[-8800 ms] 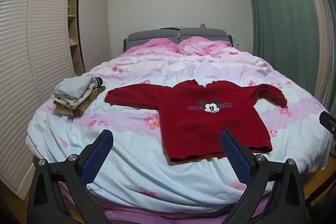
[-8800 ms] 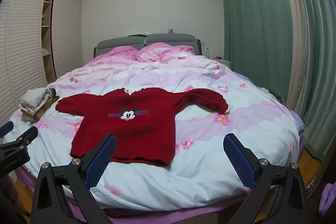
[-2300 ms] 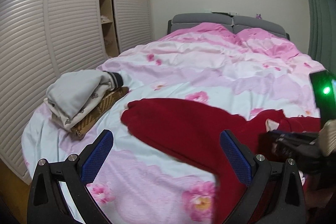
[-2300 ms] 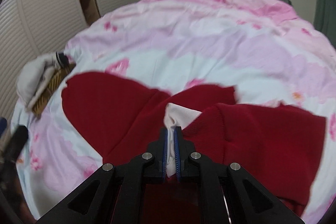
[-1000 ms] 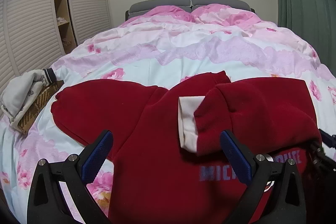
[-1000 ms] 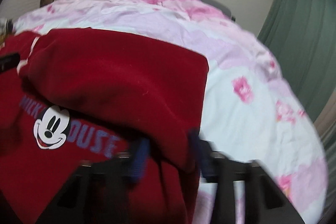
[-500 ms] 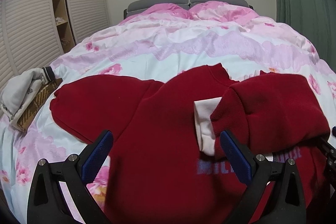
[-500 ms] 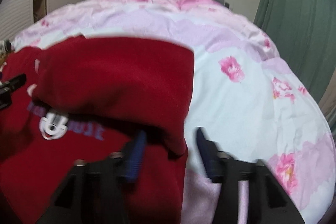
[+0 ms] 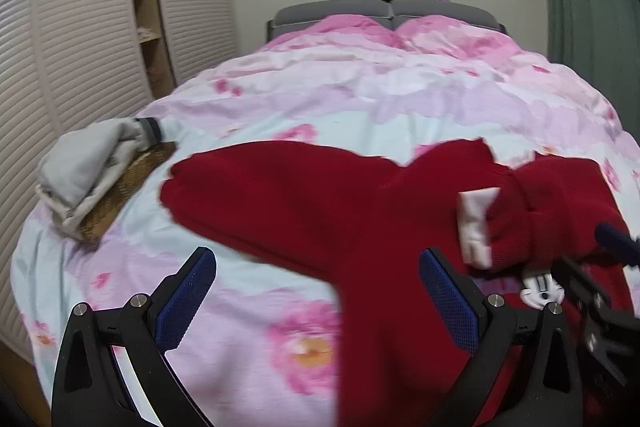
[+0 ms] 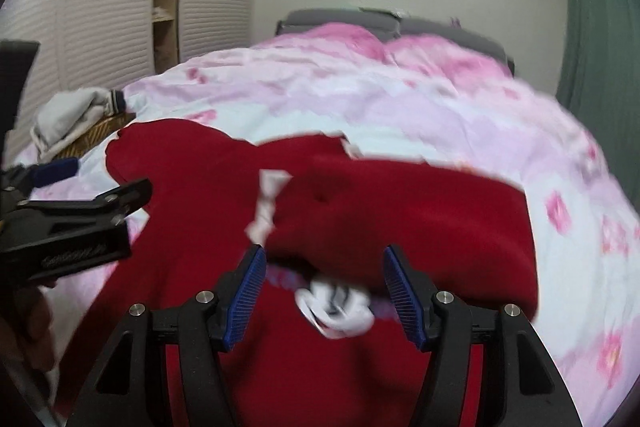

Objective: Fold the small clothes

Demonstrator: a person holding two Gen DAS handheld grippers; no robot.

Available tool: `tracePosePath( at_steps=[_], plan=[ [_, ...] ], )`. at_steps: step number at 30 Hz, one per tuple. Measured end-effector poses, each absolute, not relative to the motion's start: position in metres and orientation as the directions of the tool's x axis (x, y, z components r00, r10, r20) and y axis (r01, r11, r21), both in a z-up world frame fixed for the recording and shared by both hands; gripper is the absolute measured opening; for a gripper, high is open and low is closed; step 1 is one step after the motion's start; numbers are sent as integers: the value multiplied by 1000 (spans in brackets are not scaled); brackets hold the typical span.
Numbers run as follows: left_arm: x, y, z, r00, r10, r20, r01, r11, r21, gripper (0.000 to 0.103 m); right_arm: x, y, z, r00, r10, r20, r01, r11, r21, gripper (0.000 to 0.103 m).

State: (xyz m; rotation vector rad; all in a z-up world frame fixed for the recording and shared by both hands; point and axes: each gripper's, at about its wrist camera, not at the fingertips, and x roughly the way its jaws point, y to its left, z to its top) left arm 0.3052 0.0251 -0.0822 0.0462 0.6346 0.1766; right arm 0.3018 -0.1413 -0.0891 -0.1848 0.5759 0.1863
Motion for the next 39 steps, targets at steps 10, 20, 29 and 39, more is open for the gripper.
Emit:
tracePosePath(
  at_steps=[10, 20, 29, 39],
  plan=[
    [300, 82, -82, 773, 202, -601, -225, 974, 38, 103, 381, -80, -127, 721, -65, -690, -161, 952, -259, 68],
    [298, 97, -82, 775, 185, -604, -239, 971, -10, 103, 373, -113, -101, 739, 48, -672, -76, 997, -13, 21],
    [296, 98, -80, 775, 186, -604, -238, 971, -8, 103, 403, -86, -128, 646, 94, -758, -130, 991, 12, 38],
    [287, 114, -73, 781, 203, -590, -253, 968, -2, 103, 361, -70, -84, 759, 136, -637, -196, 980, -23, 60]
  ],
)
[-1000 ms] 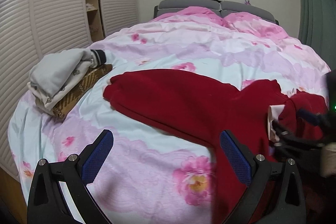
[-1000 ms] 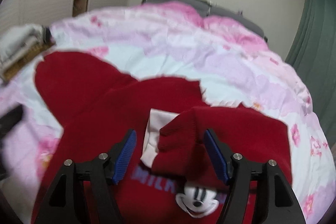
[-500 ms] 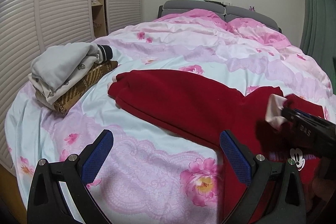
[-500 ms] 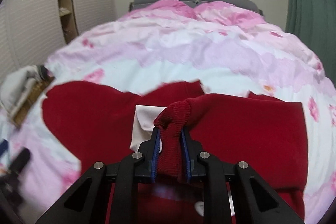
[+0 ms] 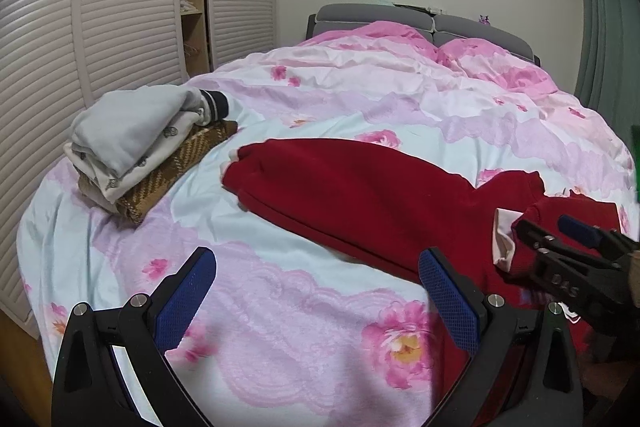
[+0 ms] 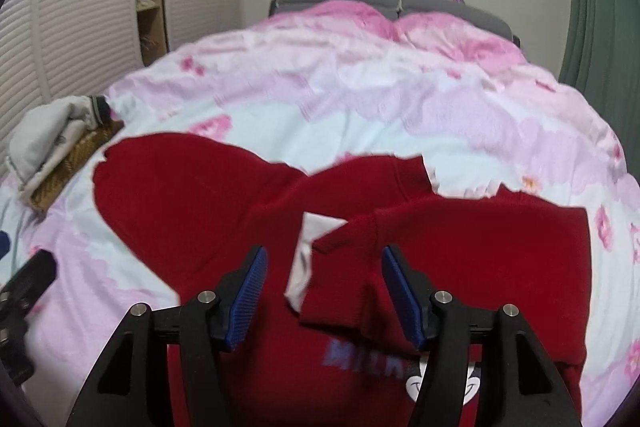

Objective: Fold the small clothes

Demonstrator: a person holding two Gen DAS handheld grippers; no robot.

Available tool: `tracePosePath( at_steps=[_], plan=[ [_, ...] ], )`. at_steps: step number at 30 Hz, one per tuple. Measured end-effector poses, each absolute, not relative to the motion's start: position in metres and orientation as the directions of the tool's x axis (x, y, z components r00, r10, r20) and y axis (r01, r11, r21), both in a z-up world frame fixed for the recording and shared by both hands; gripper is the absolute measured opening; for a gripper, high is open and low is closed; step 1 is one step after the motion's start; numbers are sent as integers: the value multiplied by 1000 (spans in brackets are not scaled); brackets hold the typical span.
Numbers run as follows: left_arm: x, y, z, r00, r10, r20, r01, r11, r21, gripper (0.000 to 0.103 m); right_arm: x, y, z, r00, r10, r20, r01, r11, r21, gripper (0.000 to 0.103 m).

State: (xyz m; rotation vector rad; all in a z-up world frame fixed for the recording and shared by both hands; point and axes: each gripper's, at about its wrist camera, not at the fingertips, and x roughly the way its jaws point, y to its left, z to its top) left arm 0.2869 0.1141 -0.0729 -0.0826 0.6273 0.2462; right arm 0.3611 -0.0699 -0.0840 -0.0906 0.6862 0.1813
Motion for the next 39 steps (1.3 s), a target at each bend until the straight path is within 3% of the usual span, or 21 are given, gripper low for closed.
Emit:
tracePosePath(
  at_steps=[9, 20, 31, 37, 39],
  plan=[
    [266, 180, -60, 764, 314, -564, -340, 938, 62, 103, 358, 31, -65, 754, 266, -601, -376, 925, -62, 61],
    [250, 319, -79, 681, 425, -597, -541, 841, -19, 103, 379, 204, -93, 717, 310, -624, -528, 826, -196, 60],
    [257, 365, -109, 649, 414, -638, -595, 799, -87, 103, 416, 281, -152, 751, 87, -655, -477, 757, -446, 60],
    [276, 361, -111, 698, 332, -634, -541, 825, -164, 103, 406, 247, -129, 743, 134, -656, -459, 815, -353, 60],
    [291, 350, -108, 738, 259, -623, -483, 848, -220, 97, 399, 219, -121, 751, 134, -646, -436, 836, -333, 60]
  ],
)
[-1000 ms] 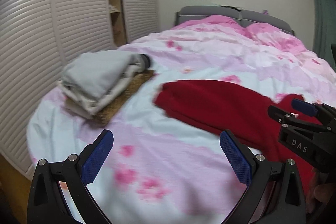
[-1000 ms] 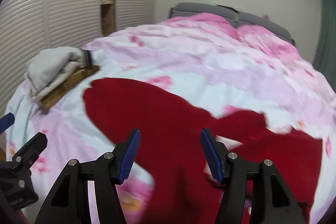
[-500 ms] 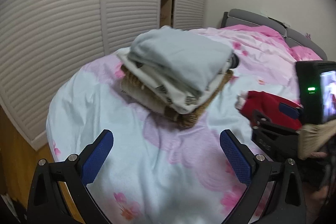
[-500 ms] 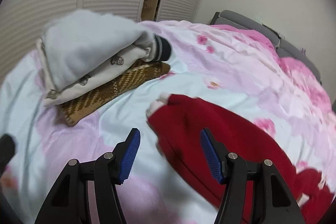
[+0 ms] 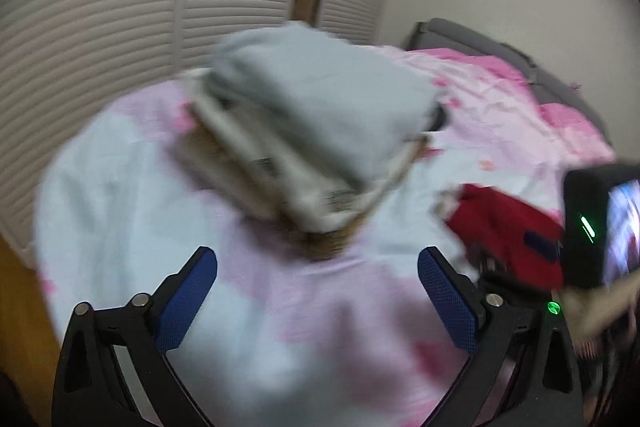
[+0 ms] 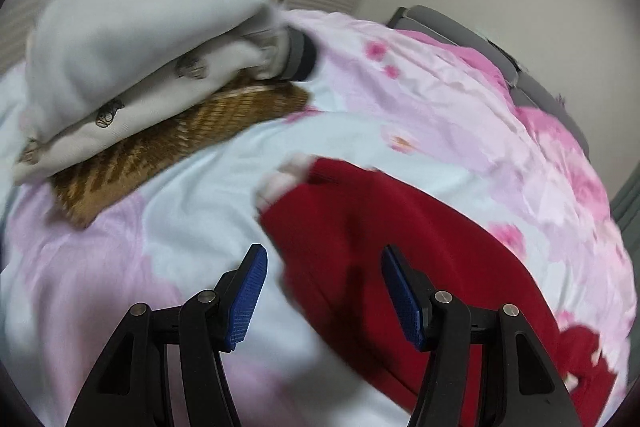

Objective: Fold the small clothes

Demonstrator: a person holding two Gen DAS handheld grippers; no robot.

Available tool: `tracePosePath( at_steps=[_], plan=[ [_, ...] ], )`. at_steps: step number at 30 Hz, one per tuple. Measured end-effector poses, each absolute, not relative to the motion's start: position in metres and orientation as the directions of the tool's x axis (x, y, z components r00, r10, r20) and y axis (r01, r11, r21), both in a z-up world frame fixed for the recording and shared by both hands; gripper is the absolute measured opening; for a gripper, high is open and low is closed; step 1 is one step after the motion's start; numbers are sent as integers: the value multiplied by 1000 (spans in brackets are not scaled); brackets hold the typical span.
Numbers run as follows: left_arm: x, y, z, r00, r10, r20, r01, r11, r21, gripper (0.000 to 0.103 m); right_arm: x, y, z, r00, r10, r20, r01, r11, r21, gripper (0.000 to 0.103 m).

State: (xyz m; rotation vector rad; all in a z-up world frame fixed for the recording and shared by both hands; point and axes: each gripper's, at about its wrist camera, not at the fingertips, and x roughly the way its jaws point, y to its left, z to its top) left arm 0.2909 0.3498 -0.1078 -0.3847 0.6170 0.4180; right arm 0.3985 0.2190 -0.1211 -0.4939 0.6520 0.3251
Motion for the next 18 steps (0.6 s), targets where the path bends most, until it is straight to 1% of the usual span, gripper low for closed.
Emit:
tracePosePath(
  at_steps=[1, 3, 4, 5, 9, 12, 15, 18],
  plan=[
    [300, 344, -107, 751, 228, -619, -456, 858, -238, 94, 395, 202, -117, 758, 128, -639, -419, 847, -327, 60],
    [321, 329, -107, 765, 180, -619, -406, 880, -247, 83, 390, 166, -107, 771, 110, -627, -369, 880, -299, 60],
    [332, 322, -108, 767, 163, -621, -388, 888, -246, 81, 389, 152, -102, 773, 110, -625, -351, 894, -278, 60],
    [340, 317, -109, 769, 149, -622, -373, 895, -246, 79, 389, 139, -97, 777, 108, -621, -331, 909, -256, 61],
    [383, 301, -120, 753, 97, -651, -328, 912, -245, 78, 388, 97, -82, 792, 104, -601, -261, 948, -180, 61],
    [408, 304, -132, 728, 55, -684, -329, 902, -278, 70, 389, 85, -79, 790, 118, -601, -246, 960, -135, 61],
    [423, 306, -144, 704, 39, -709, -339, 895, -288, 64, 393, 80, -83, 780, 138, -610, -240, 967, -89, 61],
    [433, 303, -153, 694, 36, -719, -340, 897, -284, 63, 395, 76, -89, 764, 160, -624, -236, 971, -40, 61]
  ],
)
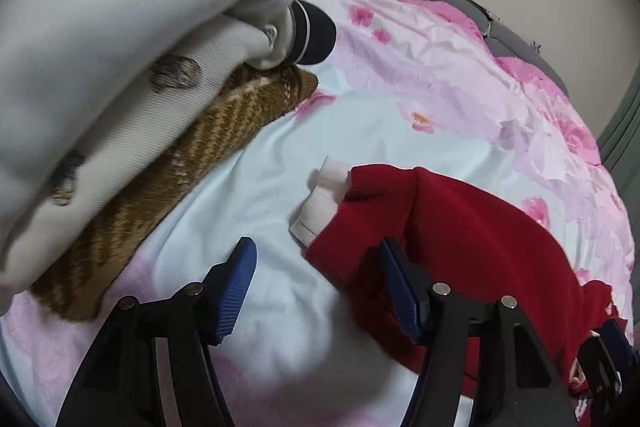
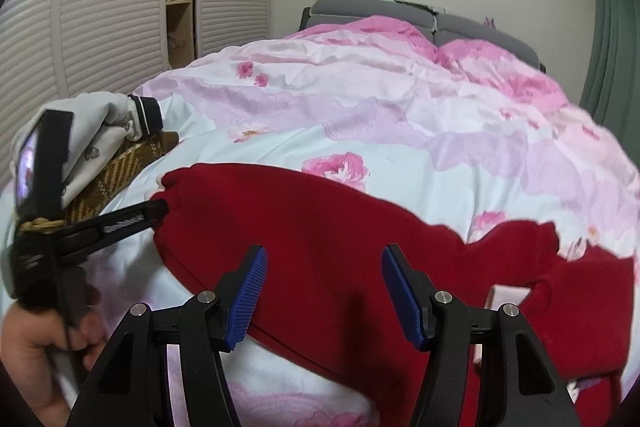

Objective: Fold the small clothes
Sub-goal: 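Grasp the other sleeve cuff with the left gripper and lift it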

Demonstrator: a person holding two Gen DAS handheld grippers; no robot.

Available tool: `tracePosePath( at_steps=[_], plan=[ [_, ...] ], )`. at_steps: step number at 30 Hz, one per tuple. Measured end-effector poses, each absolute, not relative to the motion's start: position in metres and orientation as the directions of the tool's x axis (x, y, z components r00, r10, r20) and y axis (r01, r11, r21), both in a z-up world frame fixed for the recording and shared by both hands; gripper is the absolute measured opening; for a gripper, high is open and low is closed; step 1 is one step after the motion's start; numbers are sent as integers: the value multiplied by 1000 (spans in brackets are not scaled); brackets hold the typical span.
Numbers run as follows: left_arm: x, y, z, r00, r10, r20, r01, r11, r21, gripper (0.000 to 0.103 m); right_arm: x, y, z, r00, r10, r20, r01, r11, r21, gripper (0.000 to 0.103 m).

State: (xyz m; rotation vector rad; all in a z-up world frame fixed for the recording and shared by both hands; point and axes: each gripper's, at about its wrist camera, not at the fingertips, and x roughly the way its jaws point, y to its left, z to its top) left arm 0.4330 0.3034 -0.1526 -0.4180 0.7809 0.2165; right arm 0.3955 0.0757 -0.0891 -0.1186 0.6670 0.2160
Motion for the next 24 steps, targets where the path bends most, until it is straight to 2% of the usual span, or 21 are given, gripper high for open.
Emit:
tracePosePath(
  at_steps=[2, 4, 5, 6, 7, 8, 9, 17, 24],
  plan=[
    [437, 303, -155, 695, 41, -718, -342, 897, -279, 59, 396, 73, -93, 758, 166, -630, -234, 972, -26, 61],
    [443, 304, -157, 699, 26, -715, -335, 895, -295, 48, 397, 70, -96, 755, 171, -633, -232, 973, -14, 61],
    [444, 304, -157, 702, 13, -712, -327, 894, -306, 35, 398, 68, -96, 755, 170, -634, -228, 974, -10, 61],
    [446, 302, -158, 704, -1, -710, -317, 895, -315, 28, 398, 65, -97, 755, 169, -634, -223, 975, -6, 61],
    [447, 299, -157, 705, 9, -709, -315, 900, -302, 26, 399, 61, -96, 754, 169, -635, -218, 976, 0, 61],
    [447, 296, -154, 711, 24, -703, -313, 906, -285, 17, 399, 58, -96, 754, 168, -635, -212, 977, 6, 61],
    [447, 293, -152, 714, 30, -700, -308, 911, -275, 14, 399, 52, -95, 754, 167, -635, -204, 979, 14, 61],
    [421, 271, -97, 792, 53, -609, -262, 929, -260, 12, 390, 7, -75, 780, 147, -609, -155, 987, 40, 61],
    [397, 192, -23, 860, -24, -510, -103, 970, -220, 12, 365, -68, -46, 816, 103, -570, -72, 994, 77, 61]
  ],
)
